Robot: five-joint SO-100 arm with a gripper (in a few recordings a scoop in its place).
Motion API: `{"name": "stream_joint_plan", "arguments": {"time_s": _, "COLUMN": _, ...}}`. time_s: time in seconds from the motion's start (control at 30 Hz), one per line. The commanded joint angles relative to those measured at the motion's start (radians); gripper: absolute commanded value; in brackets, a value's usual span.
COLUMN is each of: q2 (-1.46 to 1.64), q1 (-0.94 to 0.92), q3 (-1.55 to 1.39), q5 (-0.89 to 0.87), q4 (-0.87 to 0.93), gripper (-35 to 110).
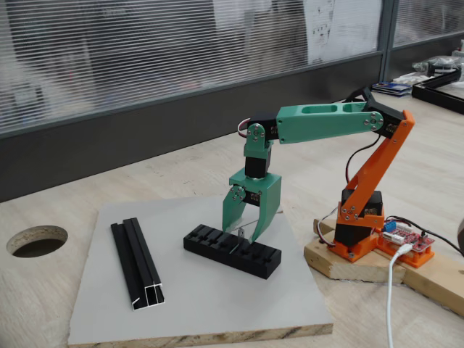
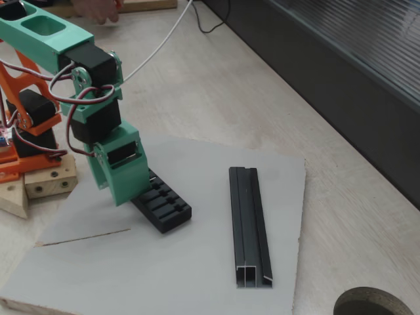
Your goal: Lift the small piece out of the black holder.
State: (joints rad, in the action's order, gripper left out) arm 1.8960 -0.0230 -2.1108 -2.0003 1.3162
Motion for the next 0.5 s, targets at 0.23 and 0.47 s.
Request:
{"name": "stream_joint_plan", "arguments": {"time_s": 0.23, "q2": 0.02, "q1": -0.009, "q3": 0.006, "q5": -0.006, "q4": -0.003, "gripper": 40}}
{"name": "stream_joint_plan", "arguments": {"time_s": 0.47, "q2": 0.02, "q1": -0.011, "q3": 0.041, "q5": -0.006, "q4": -0.003, "gripper": 26}}
